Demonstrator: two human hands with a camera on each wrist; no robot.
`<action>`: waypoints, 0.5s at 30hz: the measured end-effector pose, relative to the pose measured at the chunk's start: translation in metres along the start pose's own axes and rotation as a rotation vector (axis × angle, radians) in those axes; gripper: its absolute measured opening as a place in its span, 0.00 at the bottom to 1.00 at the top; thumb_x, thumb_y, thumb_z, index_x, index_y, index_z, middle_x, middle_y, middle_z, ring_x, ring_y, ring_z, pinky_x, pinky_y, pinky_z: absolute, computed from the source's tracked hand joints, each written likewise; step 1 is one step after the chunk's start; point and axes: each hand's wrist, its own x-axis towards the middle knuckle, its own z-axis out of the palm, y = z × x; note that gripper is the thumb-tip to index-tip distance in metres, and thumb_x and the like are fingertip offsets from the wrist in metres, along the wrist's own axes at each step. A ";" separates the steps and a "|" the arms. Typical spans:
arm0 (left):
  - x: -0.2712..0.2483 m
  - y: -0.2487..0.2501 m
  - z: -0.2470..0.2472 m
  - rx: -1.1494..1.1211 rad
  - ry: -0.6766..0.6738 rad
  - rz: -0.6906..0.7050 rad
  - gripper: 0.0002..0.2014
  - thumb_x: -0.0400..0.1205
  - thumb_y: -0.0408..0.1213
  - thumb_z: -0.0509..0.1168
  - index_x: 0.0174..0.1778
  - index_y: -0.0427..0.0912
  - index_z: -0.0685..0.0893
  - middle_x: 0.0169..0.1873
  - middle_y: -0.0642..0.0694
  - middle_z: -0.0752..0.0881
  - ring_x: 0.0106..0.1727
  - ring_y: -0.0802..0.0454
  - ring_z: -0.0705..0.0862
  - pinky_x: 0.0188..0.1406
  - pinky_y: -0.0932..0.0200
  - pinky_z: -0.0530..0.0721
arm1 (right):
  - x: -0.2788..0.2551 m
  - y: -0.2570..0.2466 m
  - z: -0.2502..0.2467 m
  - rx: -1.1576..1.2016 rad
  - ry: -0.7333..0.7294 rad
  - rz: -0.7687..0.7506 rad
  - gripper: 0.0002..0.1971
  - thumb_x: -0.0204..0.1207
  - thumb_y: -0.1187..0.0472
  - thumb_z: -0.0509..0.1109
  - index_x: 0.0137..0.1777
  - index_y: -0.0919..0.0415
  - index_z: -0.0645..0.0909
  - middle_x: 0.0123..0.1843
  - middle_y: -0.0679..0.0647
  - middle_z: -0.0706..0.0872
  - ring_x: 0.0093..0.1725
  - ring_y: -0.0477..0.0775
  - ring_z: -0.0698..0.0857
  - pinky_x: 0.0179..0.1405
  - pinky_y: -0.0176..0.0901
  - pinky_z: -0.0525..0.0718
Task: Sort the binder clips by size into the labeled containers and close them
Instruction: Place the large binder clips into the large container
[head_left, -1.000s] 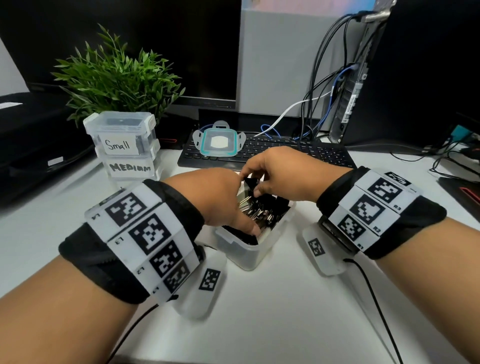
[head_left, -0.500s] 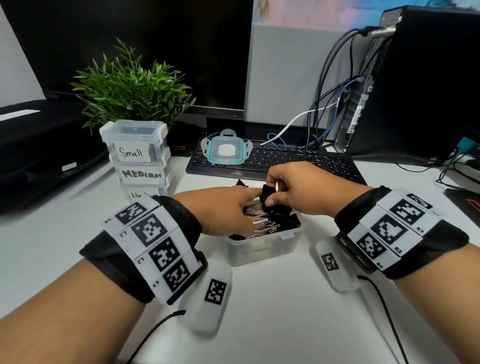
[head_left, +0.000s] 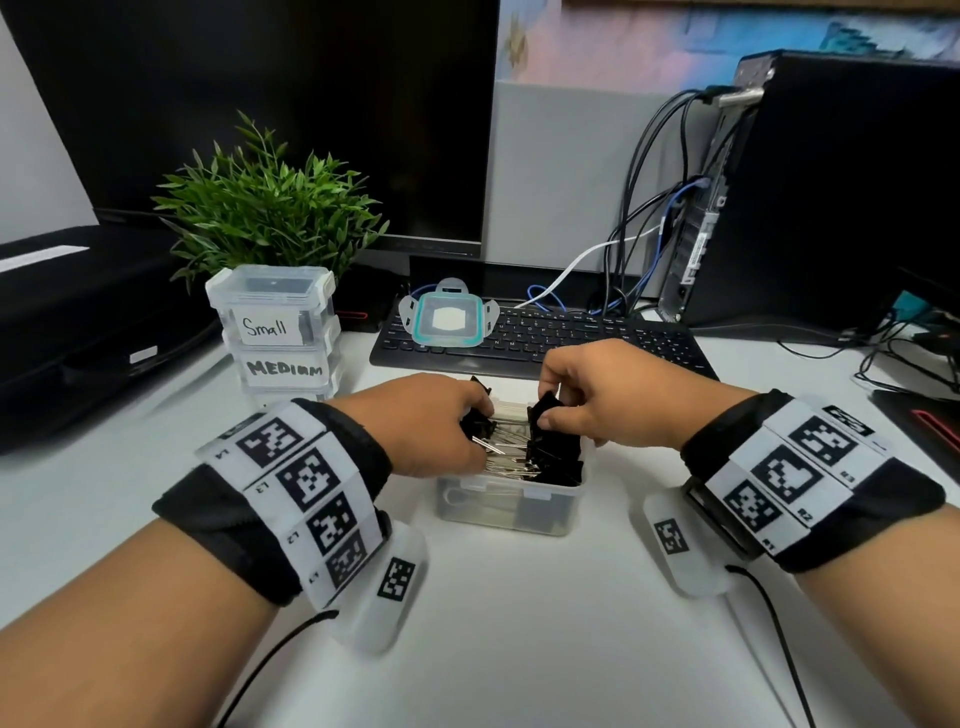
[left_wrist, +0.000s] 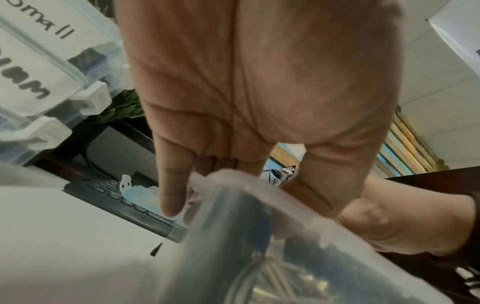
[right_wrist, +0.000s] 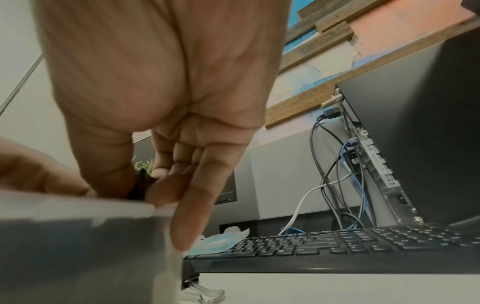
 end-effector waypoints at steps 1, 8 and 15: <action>0.001 0.000 0.000 0.000 0.007 -0.003 0.23 0.76 0.45 0.65 0.69 0.58 0.74 0.46 0.58 0.76 0.48 0.56 0.75 0.32 0.71 0.68 | -0.001 0.000 0.001 -0.025 0.012 -0.005 0.09 0.75 0.54 0.73 0.48 0.54 0.77 0.35 0.46 0.82 0.29 0.49 0.84 0.27 0.38 0.81; 0.011 -0.002 0.001 0.073 0.138 0.021 0.12 0.77 0.52 0.68 0.51 0.50 0.81 0.46 0.52 0.82 0.51 0.52 0.80 0.47 0.60 0.78 | 0.001 -0.004 0.003 -0.051 0.006 -0.003 0.09 0.74 0.55 0.74 0.46 0.55 0.76 0.34 0.48 0.82 0.30 0.52 0.86 0.33 0.45 0.85; 0.018 0.008 0.004 0.103 0.179 0.037 0.10 0.75 0.47 0.71 0.37 0.47 0.78 0.35 0.53 0.79 0.42 0.53 0.78 0.37 0.62 0.73 | -0.001 0.000 0.001 0.036 -0.026 -0.016 0.07 0.74 0.53 0.74 0.49 0.47 0.79 0.32 0.47 0.84 0.26 0.48 0.84 0.31 0.42 0.85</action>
